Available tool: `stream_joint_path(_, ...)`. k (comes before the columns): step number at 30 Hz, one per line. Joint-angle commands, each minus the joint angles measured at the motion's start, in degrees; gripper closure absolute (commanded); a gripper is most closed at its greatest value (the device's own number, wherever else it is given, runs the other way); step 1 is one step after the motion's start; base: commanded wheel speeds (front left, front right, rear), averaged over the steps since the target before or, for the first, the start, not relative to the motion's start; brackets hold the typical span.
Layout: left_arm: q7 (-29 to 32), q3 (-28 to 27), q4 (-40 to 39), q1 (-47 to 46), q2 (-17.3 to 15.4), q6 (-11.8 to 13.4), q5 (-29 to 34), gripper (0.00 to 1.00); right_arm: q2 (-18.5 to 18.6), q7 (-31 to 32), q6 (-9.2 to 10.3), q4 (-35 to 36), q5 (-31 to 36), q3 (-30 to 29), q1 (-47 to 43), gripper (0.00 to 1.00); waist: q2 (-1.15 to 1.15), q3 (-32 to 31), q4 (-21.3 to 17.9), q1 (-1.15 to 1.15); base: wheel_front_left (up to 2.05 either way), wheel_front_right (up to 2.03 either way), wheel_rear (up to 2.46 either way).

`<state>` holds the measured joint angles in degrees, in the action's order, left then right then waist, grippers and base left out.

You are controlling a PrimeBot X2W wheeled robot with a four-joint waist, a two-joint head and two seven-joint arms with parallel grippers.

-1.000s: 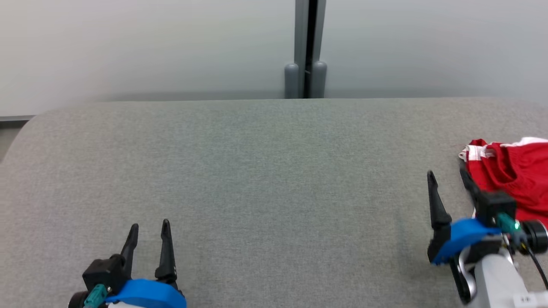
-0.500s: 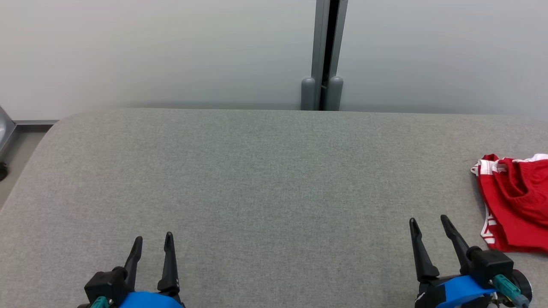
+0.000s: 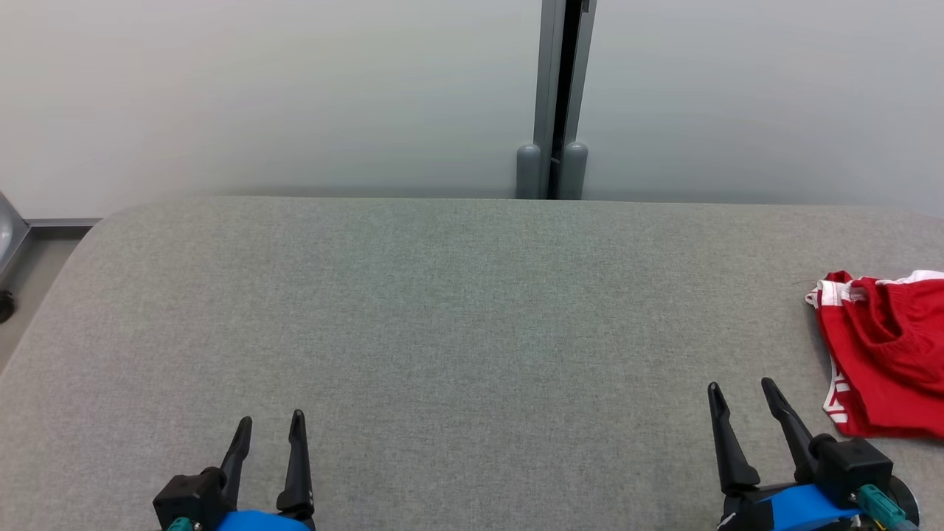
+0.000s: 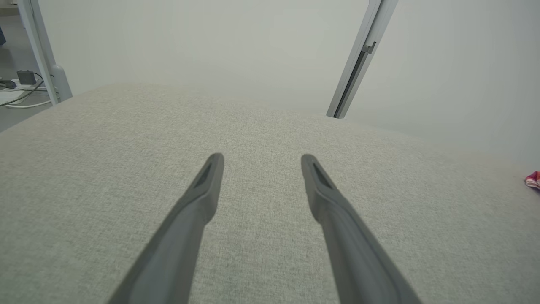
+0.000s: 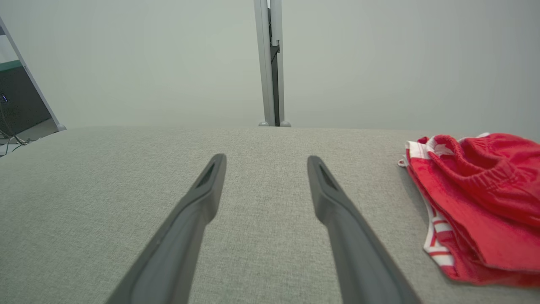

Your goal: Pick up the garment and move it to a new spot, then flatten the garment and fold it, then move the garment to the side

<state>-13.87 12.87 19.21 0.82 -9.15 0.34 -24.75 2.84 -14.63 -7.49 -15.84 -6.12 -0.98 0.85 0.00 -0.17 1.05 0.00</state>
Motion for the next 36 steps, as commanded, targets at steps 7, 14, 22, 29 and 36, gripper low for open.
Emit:
stream_joint_path(7, -0.37, 0.16, -0.75, 0.48, -0.14, 0.25, -0.39, 0.00, 0.12, 0.37, -0.01, -0.07, -0.70, 0.09, -1.27, 0.00, 0.00, -0.26, 0.09, 0.00, 0.00, 0.00, 0.00)
stream_joint_path(14, 0.50, 0.11, 0.90, 0.64, 0.96, -0.07, -2.93, 1.00, -0.16, 1.16, 0.00, -2.13, -2.15, -0.15, -0.32, 1.00, 0.00, -0.32, 0.10, 0.00, 0.00, 0.00, 0.00)
stream_joint_path(22, 2.76, -2.13, 0.23, -0.33, 1.53, -0.95, -10.09, 1.00, -0.13, 3.42, 0.00, -1.62, -11.54, -0.77, 0.35, 1.00, 0.00, -0.28, 0.03, 0.00, 0.00, 0.00, 0.00)
stream_joint_path(29, 4.50, -3.85, -0.37, -1.08, 2.00, -1.63, -15.83, 1.00, -0.10, 5.08, 0.00, -1.09, -19.01, -1.13, 0.80, 1.00, 0.00, -0.24, -0.04, 0.00, 0.00, 0.00, 0.00)
stream_joint_path(36, 6.11, -5.43, -0.90, -1.73, 2.45, -2.29, -21.11, 1.00, -0.08, 6.67, 0.00, -0.71, -25.88, -1.56, 1.30, 1.00, 0.00, -0.20, -0.10, 0.00, 0.00, 0.00, 0.00)
